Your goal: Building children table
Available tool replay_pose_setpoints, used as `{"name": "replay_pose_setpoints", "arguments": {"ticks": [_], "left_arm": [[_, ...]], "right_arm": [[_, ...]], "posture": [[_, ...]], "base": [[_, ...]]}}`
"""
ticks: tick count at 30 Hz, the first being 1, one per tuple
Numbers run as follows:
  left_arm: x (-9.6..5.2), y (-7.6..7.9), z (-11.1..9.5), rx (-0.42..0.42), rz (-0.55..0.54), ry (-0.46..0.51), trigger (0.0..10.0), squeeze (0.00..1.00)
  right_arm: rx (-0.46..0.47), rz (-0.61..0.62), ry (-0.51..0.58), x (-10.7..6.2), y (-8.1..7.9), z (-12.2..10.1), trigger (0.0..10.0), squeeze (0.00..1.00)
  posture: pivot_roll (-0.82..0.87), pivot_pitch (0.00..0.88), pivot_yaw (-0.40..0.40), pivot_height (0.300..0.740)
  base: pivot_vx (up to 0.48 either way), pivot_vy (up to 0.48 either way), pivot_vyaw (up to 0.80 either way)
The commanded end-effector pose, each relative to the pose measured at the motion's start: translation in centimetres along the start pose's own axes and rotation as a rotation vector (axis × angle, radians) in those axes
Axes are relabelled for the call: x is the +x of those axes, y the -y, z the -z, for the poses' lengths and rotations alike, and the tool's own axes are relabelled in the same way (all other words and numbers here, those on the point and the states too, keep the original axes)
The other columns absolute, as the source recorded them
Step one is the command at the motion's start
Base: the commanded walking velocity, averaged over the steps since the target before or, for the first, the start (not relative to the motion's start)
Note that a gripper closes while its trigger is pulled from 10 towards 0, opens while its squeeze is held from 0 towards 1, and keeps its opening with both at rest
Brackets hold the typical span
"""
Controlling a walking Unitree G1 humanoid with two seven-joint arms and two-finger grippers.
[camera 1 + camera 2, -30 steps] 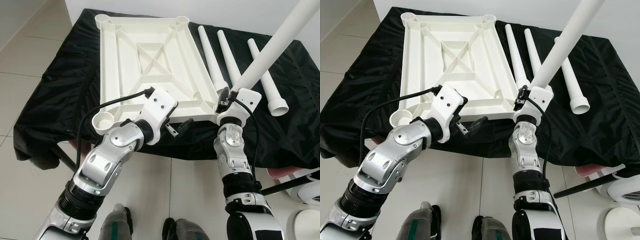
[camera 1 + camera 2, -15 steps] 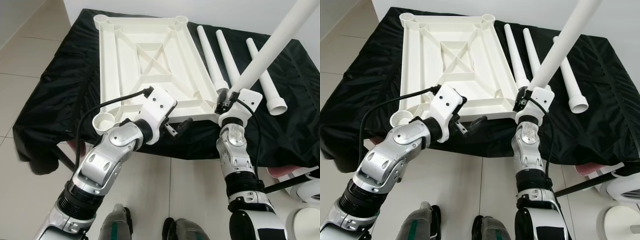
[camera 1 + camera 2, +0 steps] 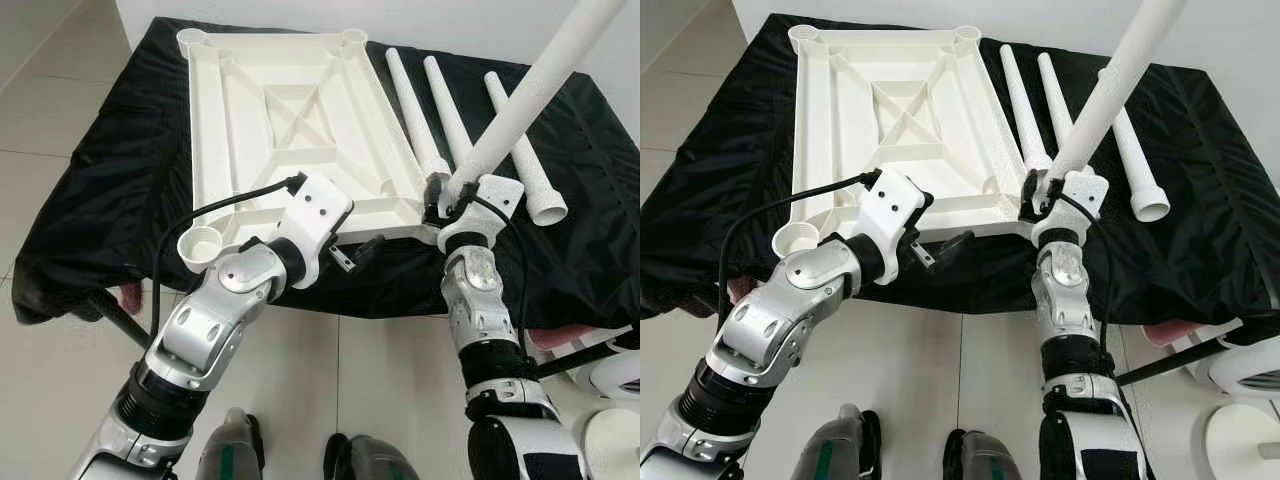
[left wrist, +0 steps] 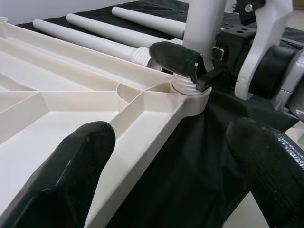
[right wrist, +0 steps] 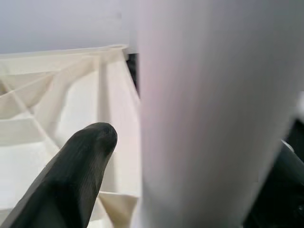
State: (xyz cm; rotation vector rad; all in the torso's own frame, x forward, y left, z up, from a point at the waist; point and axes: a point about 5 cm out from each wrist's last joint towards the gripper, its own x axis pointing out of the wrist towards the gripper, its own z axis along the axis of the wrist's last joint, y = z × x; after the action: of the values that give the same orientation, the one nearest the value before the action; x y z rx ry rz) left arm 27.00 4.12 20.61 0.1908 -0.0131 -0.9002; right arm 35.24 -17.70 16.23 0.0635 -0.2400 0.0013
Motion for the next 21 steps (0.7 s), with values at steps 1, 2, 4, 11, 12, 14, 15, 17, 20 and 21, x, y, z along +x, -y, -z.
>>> {"name": "replay_pose_setpoints", "arguments": {"ticks": [1, 2, 4, 11, 12, 14, 15, 17, 20, 21], "left_arm": [[-0.1, 0.5, -0.1, -0.006, 0.023, 0.007, 10.0, 0.00], [-0.1, 0.5, -0.1, -0.005, 0.025, 0.006, 10.0, 0.00], [-0.1, 0.5, -0.1, -0.004, 0.027, 0.006, 10.0, 0.00], [-0.1, 0.5, -0.1, -0.003, 0.025, 0.008, 10.0, 0.00], [-0.1, 0.5, -0.2, -0.004, 0.023, 0.008, 10.0, 0.00], [-0.1, 0.5, -0.2, -0.005, 0.023, 0.009, 10.0, 0.00], [-0.1, 0.5, -0.2, -0.007, 0.022, 0.009, 10.0, 0.00], [-0.1, 0.5, -0.1, -0.008, 0.021, 0.010, 10.0, 0.00], [-0.1, 0.5, -0.1, -0.009, 0.020, 0.009, 10.0, 0.00], [-0.1, 0.5, -0.1, -0.010, 0.019, 0.009, 10.0, 0.00]], "right_arm": [[0.005, -0.043, -0.032, 0.0, 0.3, 0.4, 10.0, 0.00], [-0.003, -0.098, -0.036, 0.2, 0.7, 0.2, 10.0, 0.00], [-0.010, -0.130, -0.038, 0.4, 0.9, 0.1, 10.0, 0.00], [-0.108, -0.305, -0.046, 1.1, 3.2, -1.1, 10.0, 0.00], [-0.116, -0.333, -0.046, 1.1, 3.3, -1.3, 10.0, 0.00], [-0.120, -0.373, -0.052, 1.1, 3.4, -1.4, 10.0, 0.00], [-0.126, -0.434, -0.064, 1.1, 3.9, -1.7, 10.0, 0.00], [-0.122, -0.449, -0.069, 1.1, 4.1, -1.8, 10.0, 0.00], [-0.118, -0.495, -0.080, 1.1, 4.4, -2.0, 10.0, 0.00], [-0.117, -0.513, -0.084, 1.1, 4.6, -2.1, 10.0, 0.00]], "posture": [[0.11, 0.102, -0.068, 0.740], [0.11, 0.105, -0.068, 0.740], [0.11, 0.105, -0.068, 0.740], [0.11, 0.108, -0.074, 0.740], [0.11, 0.110, -0.075, 0.740], [0.11, 0.110, -0.075, 0.740], [0.11, 0.112, -0.077, 0.740], [0.11, 0.112, -0.077, 0.740], [0.11, 0.113, -0.077, 0.740], [0.11, 0.113, -0.077, 0.740]], "base": [[0.000, 0.000, 0.00], [0.000, 0.000, 0.00], [0.000, 0.000, 0.00], [0.000, 0.000, 0.00], [0.000, 0.000, 0.00], [0.000, 0.000, 0.00], [0.000, 0.000, 0.00], [0.000, 0.000, 0.00], [0.000, 0.000, 0.00], [0.000, 0.000, 0.00]]}}
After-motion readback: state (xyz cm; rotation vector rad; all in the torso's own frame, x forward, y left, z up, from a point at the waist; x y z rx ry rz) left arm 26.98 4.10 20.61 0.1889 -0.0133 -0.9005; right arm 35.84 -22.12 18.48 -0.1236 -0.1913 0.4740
